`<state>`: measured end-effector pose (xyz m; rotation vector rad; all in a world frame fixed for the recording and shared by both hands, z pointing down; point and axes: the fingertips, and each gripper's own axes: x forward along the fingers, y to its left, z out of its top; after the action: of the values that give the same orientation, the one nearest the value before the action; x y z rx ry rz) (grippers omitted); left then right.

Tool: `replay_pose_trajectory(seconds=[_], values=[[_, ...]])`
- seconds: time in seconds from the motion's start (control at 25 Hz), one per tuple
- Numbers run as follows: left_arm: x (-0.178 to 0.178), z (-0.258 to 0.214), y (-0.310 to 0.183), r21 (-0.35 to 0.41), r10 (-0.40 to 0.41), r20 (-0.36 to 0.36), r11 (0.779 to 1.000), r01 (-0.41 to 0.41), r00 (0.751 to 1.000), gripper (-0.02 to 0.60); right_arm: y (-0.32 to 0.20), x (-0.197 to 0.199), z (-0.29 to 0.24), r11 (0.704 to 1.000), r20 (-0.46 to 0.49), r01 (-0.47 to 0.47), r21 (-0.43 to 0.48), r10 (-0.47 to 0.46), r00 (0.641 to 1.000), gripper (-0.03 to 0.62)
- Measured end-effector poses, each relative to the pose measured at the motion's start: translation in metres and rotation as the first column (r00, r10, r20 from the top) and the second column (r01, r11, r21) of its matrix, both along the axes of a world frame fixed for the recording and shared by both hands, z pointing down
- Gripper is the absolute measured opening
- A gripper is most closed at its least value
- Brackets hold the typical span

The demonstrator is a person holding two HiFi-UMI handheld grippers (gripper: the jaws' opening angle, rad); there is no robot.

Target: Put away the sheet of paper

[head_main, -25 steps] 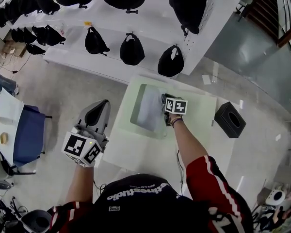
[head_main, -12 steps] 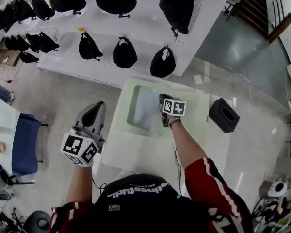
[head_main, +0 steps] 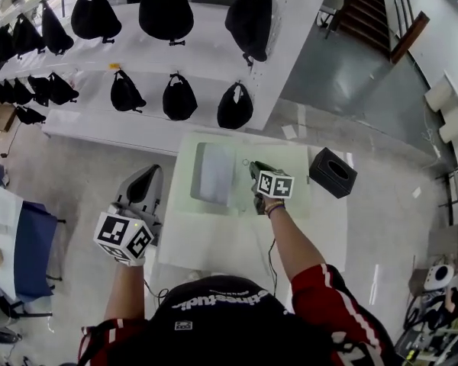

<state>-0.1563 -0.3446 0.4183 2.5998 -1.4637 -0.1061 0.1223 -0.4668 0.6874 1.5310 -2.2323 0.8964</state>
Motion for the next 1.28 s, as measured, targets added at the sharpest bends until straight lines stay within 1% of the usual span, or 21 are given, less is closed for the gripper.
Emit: replay_pose_trajectory(seconds=[0.2,0.36,0.64,0.8,1.08,1.28], values=[[0.011,-0.009,0.013,0.021,0.057,-0.014,0.998,-0.057,0.998,0.003,0.039,0.018,-0.035,0.996,0.011,-0.05,0.075,0.05,0.999,0.064],[0.018,-0.014,0.028,0.035,0.101,-0.022,0.994,-0.101,0.995,0.003,0.073,0.028,-0.066,0.986,-0.005,-0.085,0.142,0.087,0.996,0.063],[0.018,-0.019,0.057,0.044,0.155,0.002,0.987,-0.155,0.988,0.003,0.133,0.028,-0.126,0.959,-0.021,-0.125,0.255,0.135,0.991,0.061],[0.02,-0.022,0.07,0.046,0.186,0.006,0.982,-0.186,0.983,0.003,0.168,0.025,-0.159,0.937,-0.017,-0.148,0.317,0.162,0.987,0.058],[0.033,-0.035,0.096,0.078,0.242,0.002,0.967,-0.242,0.97,0.003,0.226,0.01,-0.214,0.906,-0.045,-0.122,0.406,0.153,0.987,0.058],[0.037,-0.049,0.117,0.1,0.261,-0.005,0.961,-0.259,0.965,0.003,0.256,-0.006,-0.253,0.88,-0.052,-0.091,0.465,0.13,0.99,0.056]])
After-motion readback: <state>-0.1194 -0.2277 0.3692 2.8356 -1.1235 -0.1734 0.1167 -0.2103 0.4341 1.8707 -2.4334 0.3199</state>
